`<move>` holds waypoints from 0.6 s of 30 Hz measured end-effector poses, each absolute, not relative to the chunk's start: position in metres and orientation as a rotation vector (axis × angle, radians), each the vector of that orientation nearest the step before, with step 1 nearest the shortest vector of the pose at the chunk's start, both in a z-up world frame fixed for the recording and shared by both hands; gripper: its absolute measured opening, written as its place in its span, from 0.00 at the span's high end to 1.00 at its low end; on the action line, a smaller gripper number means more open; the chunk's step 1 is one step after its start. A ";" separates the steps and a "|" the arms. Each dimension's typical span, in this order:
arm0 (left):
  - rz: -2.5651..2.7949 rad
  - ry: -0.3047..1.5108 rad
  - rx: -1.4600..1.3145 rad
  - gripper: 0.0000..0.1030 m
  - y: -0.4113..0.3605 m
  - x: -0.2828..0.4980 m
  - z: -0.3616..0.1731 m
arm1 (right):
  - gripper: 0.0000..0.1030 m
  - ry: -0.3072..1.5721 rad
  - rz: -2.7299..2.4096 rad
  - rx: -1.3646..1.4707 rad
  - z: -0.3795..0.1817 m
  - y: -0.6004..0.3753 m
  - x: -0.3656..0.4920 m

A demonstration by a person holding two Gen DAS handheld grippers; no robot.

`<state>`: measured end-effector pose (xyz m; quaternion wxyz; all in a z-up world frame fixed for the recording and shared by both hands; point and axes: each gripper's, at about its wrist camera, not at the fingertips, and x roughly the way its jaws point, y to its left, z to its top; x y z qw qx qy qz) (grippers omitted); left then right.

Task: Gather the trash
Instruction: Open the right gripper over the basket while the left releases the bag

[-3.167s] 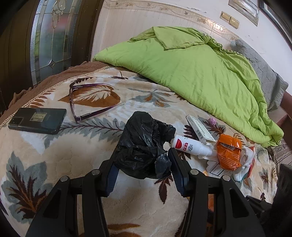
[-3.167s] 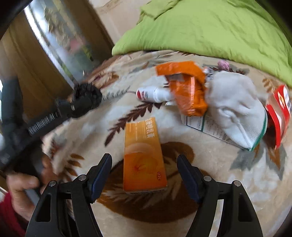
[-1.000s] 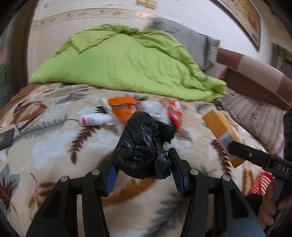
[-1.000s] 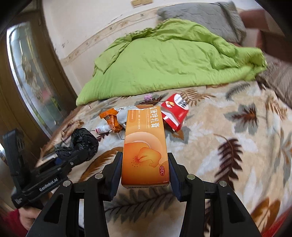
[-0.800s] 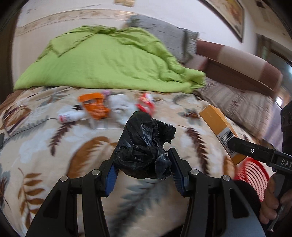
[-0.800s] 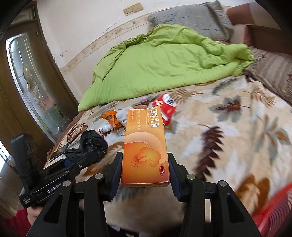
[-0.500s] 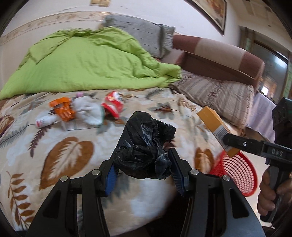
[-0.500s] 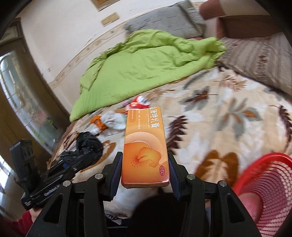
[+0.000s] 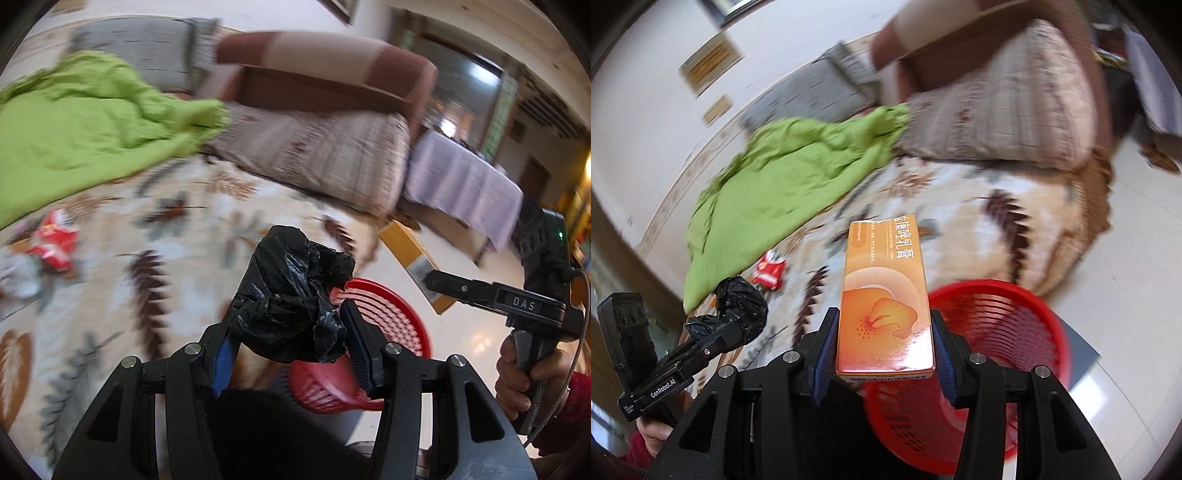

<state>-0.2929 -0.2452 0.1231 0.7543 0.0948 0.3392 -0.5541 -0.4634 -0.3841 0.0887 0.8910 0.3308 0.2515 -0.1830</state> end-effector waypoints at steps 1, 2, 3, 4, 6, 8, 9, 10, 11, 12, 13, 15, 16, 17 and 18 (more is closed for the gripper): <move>-1.227 0.744 0.225 0.50 -0.253 -0.298 0.121 | 0.51 0.518 -0.397 0.698 0.087 -0.389 -0.472; -1.244 0.749 0.246 0.50 -0.262 -0.305 0.118 | 0.51 0.515 -0.410 0.705 0.086 -0.391 -0.479; -1.262 0.758 0.266 0.50 -0.271 -0.311 0.114 | 0.51 0.513 -0.424 0.714 0.083 -0.395 -0.485; -1.287 0.776 0.287 0.50 -0.282 -0.319 0.109 | 0.51 0.514 -0.436 0.728 0.080 -0.398 -0.491; -1.311 0.796 0.318 0.50 -0.296 -0.329 0.102 | 0.51 0.510 -0.445 0.759 0.075 -0.404 -0.496; -1.324 0.814 0.349 0.44 -0.307 -0.334 0.095 | 0.50 0.513 -0.451 0.773 0.071 -0.409 -0.498; -1.327 0.821 0.360 0.38 -0.310 -0.334 0.093 | 0.49 0.515 -0.454 0.775 0.069 -0.409 -0.497; -1.324 0.827 0.370 0.28 -0.312 -0.335 0.091 | 0.49 0.513 -0.458 0.778 0.068 -0.411 -0.497; -1.315 0.825 0.365 0.26 -0.312 -0.333 0.090 | 0.44 0.509 -0.459 0.788 0.066 -0.414 -0.498; -1.309 0.821 0.347 0.26 -0.309 -0.331 0.091 | 0.34 0.507 -0.457 0.795 0.066 -0.416 -0.497; -1.307 0.822 0.333 0.26 -0.305 -0.328 0.092 | 0.30 0.503 -0.464 0.795 0.066 -0.416 -0.498; -1.278 0.824 0.303 0.26 -0.298 -0.319 0.094 | 0.26 0.496 -0.470 0.786 0.067 -0.416 -0.499; -1.261 0.826 0.284 0.26 -0.294 -0.314 0.096 | 0.26 0.496 -0.468 0.778 0.069 -0.416 -0.497; -1.252 0.828 0.270 0.26 -0.290 -0.308 0.096 | 0.26 0.494 -0.467 0.772 0.070 -0.416 -0.497; -1.237 0.828 0.251 0.26 -0.285 -0.302 0.098 | 0.26 0.493 -0.464 0.764 0.072 -0.416 -0.495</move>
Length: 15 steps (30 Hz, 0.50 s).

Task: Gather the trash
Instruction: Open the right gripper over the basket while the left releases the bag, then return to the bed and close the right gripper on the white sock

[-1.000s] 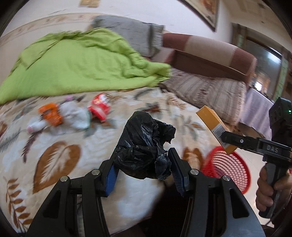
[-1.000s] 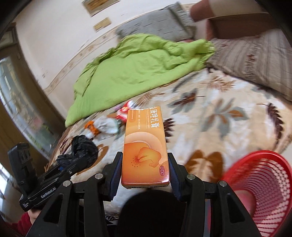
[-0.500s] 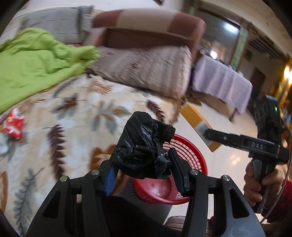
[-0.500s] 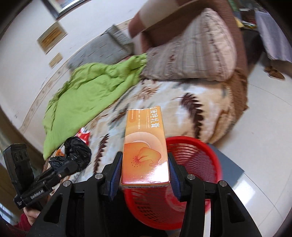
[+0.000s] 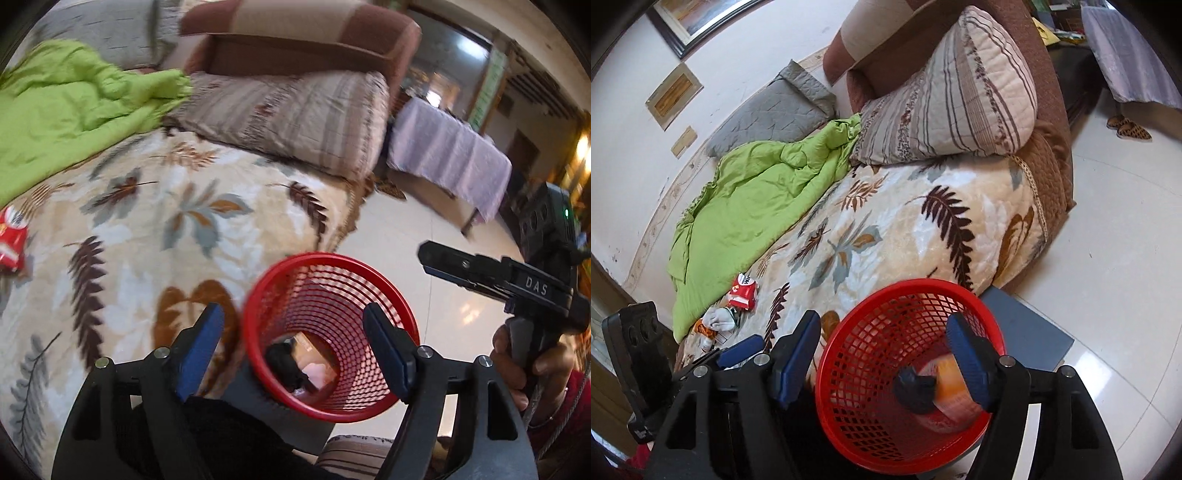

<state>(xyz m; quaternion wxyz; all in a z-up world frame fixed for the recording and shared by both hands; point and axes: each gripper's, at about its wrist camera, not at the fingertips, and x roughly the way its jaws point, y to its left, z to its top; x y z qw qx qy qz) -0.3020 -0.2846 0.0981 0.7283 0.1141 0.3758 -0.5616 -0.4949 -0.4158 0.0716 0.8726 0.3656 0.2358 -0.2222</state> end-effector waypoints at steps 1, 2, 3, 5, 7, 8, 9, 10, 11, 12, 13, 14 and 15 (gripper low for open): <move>-1.215 0.826 0.232 0.26 -0.277 -0.294 0.100 | 0.26 0.492 -0.456 0.758 0.074 -0.415 -0.492; -1.202 0.822 0.220 0.26 -0.272 -0.289 0.102 | 0.26 0.492 -0.446 0.755 0.075 -0.413 -0.489; -1.179 0.814 0.205 0.26 -0.263 -0.282 0.104 | 0.26 0.494 -0.439 0.753 0.076 -0.413 -0.486; -1.144 0.801 0.186 0.26 -0.251 -0.272 0.107 | 0.26 0.504 -0.418 0.745 0.077 -0.408 -0.475; -1.107 0.790 0.171 0.26 -0.235 -0.261 0.109 | 0.26 0.517 -0.389 0.736 0.077 -0.401 -0.464; -1.085 0.786 0.168 0.26 -0.226 -0.256 0.110 | 0.26 0.523 -0.376 0.730 0.077 -0.398 -0.459; -1.065 0.783 0.164 0.26 -0.218 -0.250 0.110 | 0.26 0.530 -0.359 0.718 0.078 -0.392 -0.451; -1.048 0.781 0.160 0.26 -0.210 -0.245 0.109 | 0.26 0.539 -0.347 0.701 0.079 -0.386 -0.444; -1.022 0.779 0.151 0.26 -0.201 -0.238 0.109 | 0.26 0.549 -0.333 0.679 0.080 -0.380 -0.436; -1.007 0.777 0.144 0.26 -0.194 -0.234 0.108 | 0.26 0.560 -0.312 0.651 0.082 -0.372 -0.426; -0.985 0.774 0.133 0.26 -0.184 -0.228 0.108 | 0.26 0.568 -0.292 0.628 0.083 -0.365 -0.416; -0.964 0.771 0.126 0.26 -0.175 -0.223 0.107 | 0.26 0.576 -0.270 0.608 0.085 -0.358 -0.405; -0.940 0.767 0.118 0.26 -0.166 -0.217 0.107 | 0.26 0.583 -0.251 0.597 0.085 -0.352 -0.397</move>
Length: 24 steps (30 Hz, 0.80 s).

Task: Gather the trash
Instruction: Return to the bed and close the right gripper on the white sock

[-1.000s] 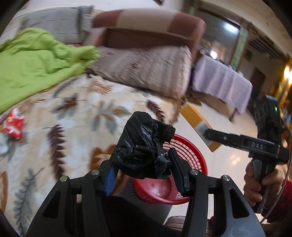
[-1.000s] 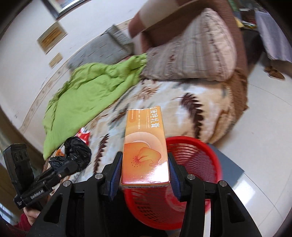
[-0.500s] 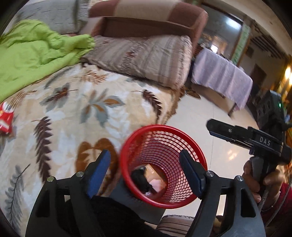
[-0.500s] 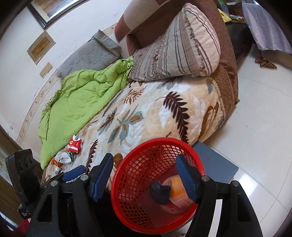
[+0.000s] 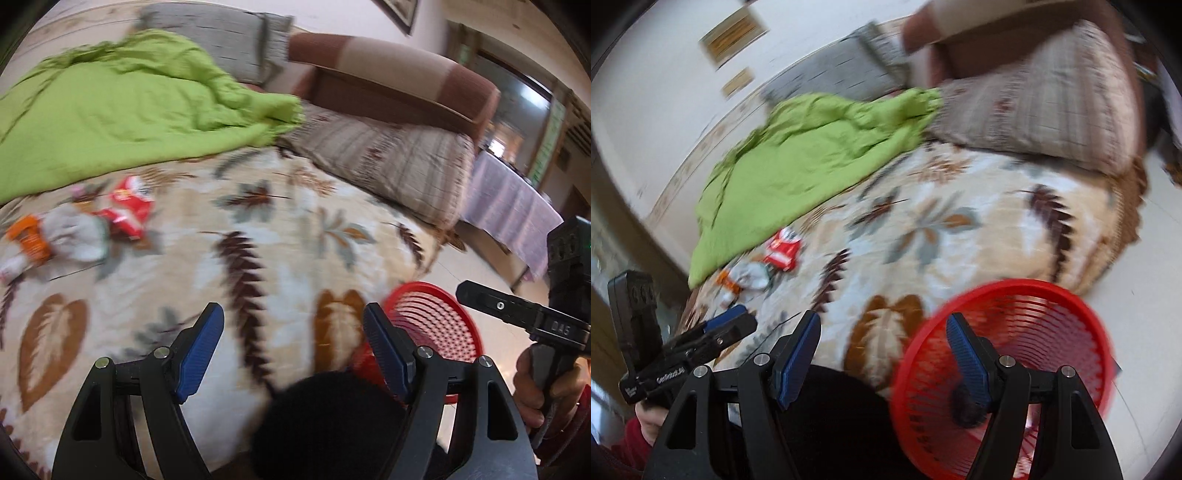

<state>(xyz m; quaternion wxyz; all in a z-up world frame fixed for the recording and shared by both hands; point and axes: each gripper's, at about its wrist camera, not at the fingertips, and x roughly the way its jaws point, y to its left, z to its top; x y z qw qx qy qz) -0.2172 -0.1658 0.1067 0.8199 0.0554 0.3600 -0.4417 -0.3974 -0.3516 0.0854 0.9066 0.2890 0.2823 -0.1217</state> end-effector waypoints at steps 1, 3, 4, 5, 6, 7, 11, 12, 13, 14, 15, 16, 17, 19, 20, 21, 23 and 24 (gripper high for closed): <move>-0.911 0.761 0.109 0.26 -0.155 -0.211 0.106 | 0.26 0.593 -0.222 0.583 0.087 -0.344 -0.385; -0.857 0.755 0.091 0.26 -0.134 -0.198 0.105 | 0.26 0.609 -0.181 0.547 0.089 -0.331 -0.364; -0.824 0.750 0.076 0.26 -0.122 -0.189 0.104 | 0.26 0.615 -0.164 0.525 0.091 -0.324 -0.352; -0.795 0.746 0.064 0.26 -0.111 -0.182 0.104 | 0.26 0.616 -0.149 0.511 0.092 -0.318 -0.344; -0.751 0.740 0.048 0.26 -0.096 -0.171 0.102 | 0.26 0.620 -0.126 0.496 0.093 -0.310 -0.333; -0.713 0.735 0.036 0.26 -0.084 -0.162 0.101 | 0.26 0.629 -0.104 0.478 0.094 -0.303 -0.322; -0.550 0.715 -0.019 0.26 -0.038 -0.127 0.095 | 0.26 0.656 -0.041 0.395 0.097 -0.270 -0.279; -0.510 0.715 -0.033 0.26 -0.027 -0.119 0.093 | 0.26 0.668 -0.019 0.373 0.098 -0.260 -0.266; -0.470 0.710 -0.051 0.26 -0.015 -0.109 0.090 | 0.26 0.675 -0.010 0.349 0.099 -0.251 -0.254; -0.435 0.707 -0.064 0.26 -0.005 -0.102 0.087 | 0.25 0.676 0.003 0.316 0.100 -0.239 -0.240; -0.395 0.709 -0.085 0.26 0.008 -0.093 0.083 | 0.24 0.675 0.017 0.292 0.101 -0.231 -0.231; -0.383 0.711 -0.103 0.26 0.015 -0.088 0.081 | 0.23 0.675 0.032 0.253 0.102 -0.220 -0.217; -0.368 0.715 -0.128 0.26 0.024 -0.083 0.078 | 0.22 0.675 0.039 0.215 0.102 -0.209 -0.202; -0.307 0.704 -0.150 0.26 0.038 -0.073 0.073 | 0.21 0.668 0.058 0.178 0.102 -0.191 -0.175; -0.289 0.708 -0.157 0.26 0.042 -0.071 0.071 | 0.21 0.670 0.068 0.168 0.102 -0.183 -0.163; -0.283 0.715 -0.169 0.26 0.046 -0.067 0.068 | 0.20 0.677 0.079 0.159 0.101 -0.174 -0.145; -0.265 0.720 -0.200 0.26 0.053 -0.062 0.066 | 0.20 0.679 0.101 0.140 0.098 -0.158 -0.111; -0.262 0.721 -0.212 0.26 0.056 -0.059 0.066 | 0.20 0.675 0.100 0.129 0.096 -0.151 -0.094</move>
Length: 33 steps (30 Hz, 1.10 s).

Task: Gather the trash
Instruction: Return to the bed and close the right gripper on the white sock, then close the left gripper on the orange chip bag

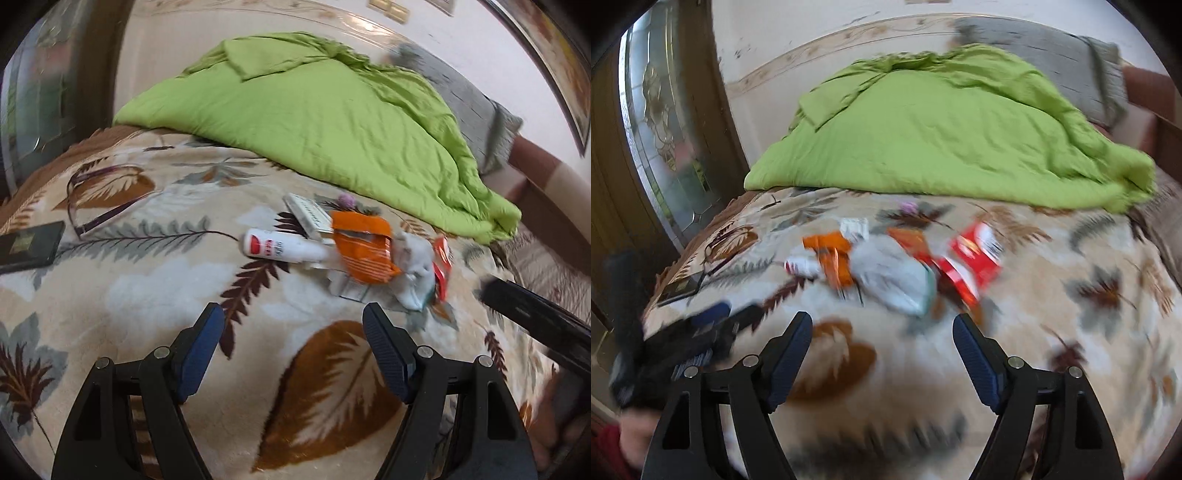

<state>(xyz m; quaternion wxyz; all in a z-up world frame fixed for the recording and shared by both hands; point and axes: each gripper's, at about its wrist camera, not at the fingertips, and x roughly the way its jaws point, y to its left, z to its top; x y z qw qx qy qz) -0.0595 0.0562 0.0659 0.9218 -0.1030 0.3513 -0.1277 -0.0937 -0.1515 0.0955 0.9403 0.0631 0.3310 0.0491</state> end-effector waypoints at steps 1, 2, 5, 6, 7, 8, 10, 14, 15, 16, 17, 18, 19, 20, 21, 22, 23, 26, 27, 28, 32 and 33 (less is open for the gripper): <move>-0.260 0.726 -0.226 0.26 0.059 -0.058 0.065 | 0.20 0.676 0.098 0.121 0.092 -0.145 -0.077; -0.257 0.731 -0.236 0.26 0.062 -0.057 0.064 | 0.20 0.674 0.098 0.124 0.088 -0.140 -0.061; -0.261 0.744 -0.259 0.26 0.068 -0.052 0.060 | 0.20 0.661 0.068 0.127 0.077 -0.133 -0.029; -0.263 0.746 -0.261 0.26 0.067 -0.051 0.060 | 0.20 0.661 0.047 0.135 0.071 -0.135 -0.020; -0.267 0.745 -0.263 0.26 0.066 -0.050 0.060 | 0.20 0.654 0.040 0.154 0.065 -0.139 -0.013; -0.268 0.743 -0.264 0.26 0.065 -0.049 0.060 | 0.24 0.661 0.046 0.172 0.059 -0.141 -0.008; -0.271 0.737 -0.267 0.26 0.060 -0.045 0.061 | 0.49 0.728 0.089 0.208 0.044 -0.148 0.003; -0.289 0.726 -0.273 0.26 0.047 -0.035 0.064 | 0.88 0.698 0.135 0.259 0.049 -0.163 -0.008; -0.294 0.719 -0.265 0.26 0.043 -0.033 0.066 | 0.88 0.673 0.126 0.274 0.053 -0.169 -0.015; -0.304 0.713 -0.256 0.26 0.037 -0.031 0.068 | 0.88 0.659 0.119 0.286 0.057 -0.173 -0.022; -0.319 0.710 -0.246 0.26 0.030 -0.028 0.071 | 0.88 0.644 0.119 0.303 0.061 -0.179 -0.032; -0.330 0.711 -0.239 0.26 0.025 -0.025 0.072 | 0.89 0.633 0.117 0.313 0.063 -0.182 -0.038; -0.342 0.717 -0.224 0.26 0.017 -0.019 0.072 | 0.89 0.618 0.108 0.322 0.067 -0.186 -0.046; -0.343 0.719 -0.206 0.26 0.010 -0.014 0.072 | 0.89 0.598 0.101 0.332 0.071 -0.190 -0.054; -0.343 0.725 -0.188 0.26 0.002 -0.007 0.071 | 0.89 0.582 0.100 0.341 0.075 -0.192 -0.059; -0.357 0.738 -0.175 0.26 -0.008 0.002 0.069 | 0.89 0.566 0.098 0.351 0.079 -0.195 -0.064; -0.362 0.749 -0.171 0.26 -0.013 0.009 0.067 | 0.88 0.549 0.096 0.362 0.082 -0.197 -0.069; -0.372 0.785 -0.181 0.26 -0.028 0.032 0.057 | 0.88 0.541 0.095 0.382 0.084 -0.201 -0.076; -0.375 0.793 -0.182 0.27 -0.031 0.037 0.054 | 0.88 0.542 0.096 0.387 0.083 -0.202 -0.077; -0.379 0.794 -0.175 0.41 -0.035 0.042 0.050 | 0.88 0.547 0.098 0.389 0.083 -0.203 -0.076; -0.409 0.775 -0.161 0.59 -0.036 0.040 0.047 | 0.88 0.564 0.092 0.395 0.078 -0.206 -0.072; -0.410 0.761 -0.142 0.59 -0.036 0.037 0.049 | 0.88 0.568 0.088 0.393 0.077 -0.207 -0.072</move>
